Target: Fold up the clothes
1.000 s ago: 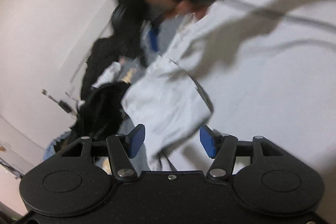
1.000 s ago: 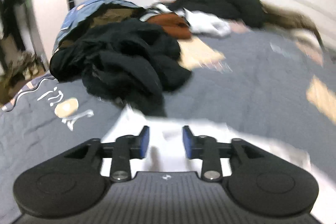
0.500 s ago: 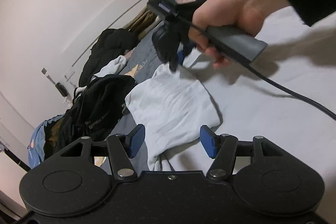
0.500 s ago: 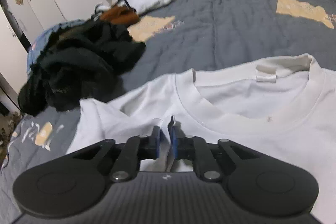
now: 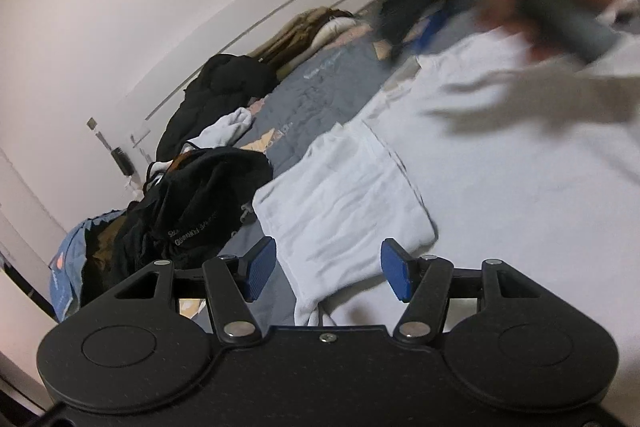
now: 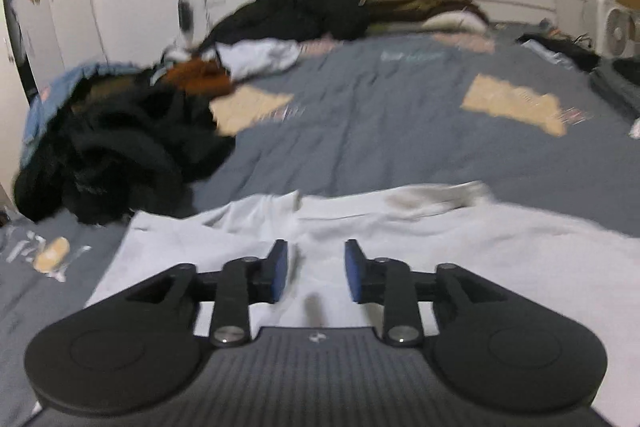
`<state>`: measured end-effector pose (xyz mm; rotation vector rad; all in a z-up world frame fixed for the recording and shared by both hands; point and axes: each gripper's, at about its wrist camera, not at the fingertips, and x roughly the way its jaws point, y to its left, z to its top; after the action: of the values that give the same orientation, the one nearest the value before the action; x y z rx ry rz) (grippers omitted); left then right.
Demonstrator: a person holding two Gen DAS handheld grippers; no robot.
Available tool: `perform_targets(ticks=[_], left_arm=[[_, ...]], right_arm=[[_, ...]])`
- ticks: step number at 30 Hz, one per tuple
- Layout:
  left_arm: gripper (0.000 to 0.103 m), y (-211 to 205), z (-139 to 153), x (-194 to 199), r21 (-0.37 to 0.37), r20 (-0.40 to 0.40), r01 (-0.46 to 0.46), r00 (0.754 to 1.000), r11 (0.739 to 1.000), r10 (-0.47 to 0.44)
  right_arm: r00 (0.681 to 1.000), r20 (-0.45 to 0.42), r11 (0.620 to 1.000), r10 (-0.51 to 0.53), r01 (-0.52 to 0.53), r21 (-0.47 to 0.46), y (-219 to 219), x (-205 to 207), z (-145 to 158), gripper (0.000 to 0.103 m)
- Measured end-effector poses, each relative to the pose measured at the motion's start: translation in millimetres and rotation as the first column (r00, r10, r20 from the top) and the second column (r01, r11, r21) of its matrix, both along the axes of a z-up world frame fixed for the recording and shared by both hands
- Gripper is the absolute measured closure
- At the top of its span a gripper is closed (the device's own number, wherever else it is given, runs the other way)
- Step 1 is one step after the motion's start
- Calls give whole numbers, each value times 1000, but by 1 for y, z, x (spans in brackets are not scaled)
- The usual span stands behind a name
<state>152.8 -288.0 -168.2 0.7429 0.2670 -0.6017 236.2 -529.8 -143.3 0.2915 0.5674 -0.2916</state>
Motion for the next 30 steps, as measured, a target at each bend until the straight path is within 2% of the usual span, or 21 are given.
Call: perform_targets(ticks=[4,6,8,11,13,15,17,18,19,20,21,23,25,26,27,28,29,30], left_arm=[[45,-3,11,-6,-56,-4,8,1000,998,-9],[45,-6,16,-10,-78,-1,13,1000,997,-13],[45,-11,19,-15,-95,0,18,1000,995,-18],[44,-16,22,-25,-105,8,26,1000,994,-25],[44,-19,24,-32,-109,12,25,1000,994,-24],[44,-21,25,-39,-116,9,11,1000,993,-10],[44,-20,27,-47,-141,-11,-3,1000,990,2],[44,-20,27,-50,-155,-23,-10,1000,988,7],[44,-21,27,-53,-159,-30,-6,1000,987,1],[43,-23,27,-55,-160,-34,3,999,987,-9],[43,-24,27,-57,-160,-38,12,999,987,-19],[43,-27,26,-58,-149,-26,21,999,989,-25],[43,-28,25,-55,-153,-32,16,999,988,-21],[43,-27,26,-53,-160,-43,10,999,987,-18],[43,-26,26,-50,-164,-50,4,999,987,-13],[43,-24,26,-48,-165,-55,-2,998,986,-7],[43,-23,26,-46,-168,-58,-9,998,986,0],[42,-23,26,-44,-170,-61,-17,998,985,7]], right_arm=[[993,44,994,-105,103,43,-48,-91,24,60],[973,30,969,-229,225,97,-85,-143,19,59],[934,5,924,-356,351,151,-125,-196,12,59],[852,-50,802,-522,509,313,-167,-258,-13,59],[834,-92,749,-543,531,395,-183,-274,-34,59],[825,-130,706,-550,542,456,-195,-271,-55,59],[807,-136,652,-574,551,521,-203,-264,-68,60],[795,-126,622,-594,553,554,-207,-261,-71,63],[786,-109,609,-608,550,572,-211,-256,-71,70],[778,-91,599,-621,546,586,-215,-250,-71,93],[776,-81,598,-626,544,589,-217,-243,-69,97],[800,-24,679,-600,524,514,-211,-225,-47,97],[893,57,870,-447,420,258,-177,-200,-16,97],[933,77,933,-351,343,107,-158,-187,1,97],[972,78,973,-221,225,-52,-133,-176,13,97],[997,43,978,-63,70,-195,-103,-167,16,97],[995,-17,942,94,-94,-323,-72,-158,17,97],[978,-98,912,184,-207,-353,-53,-151,9,96]])
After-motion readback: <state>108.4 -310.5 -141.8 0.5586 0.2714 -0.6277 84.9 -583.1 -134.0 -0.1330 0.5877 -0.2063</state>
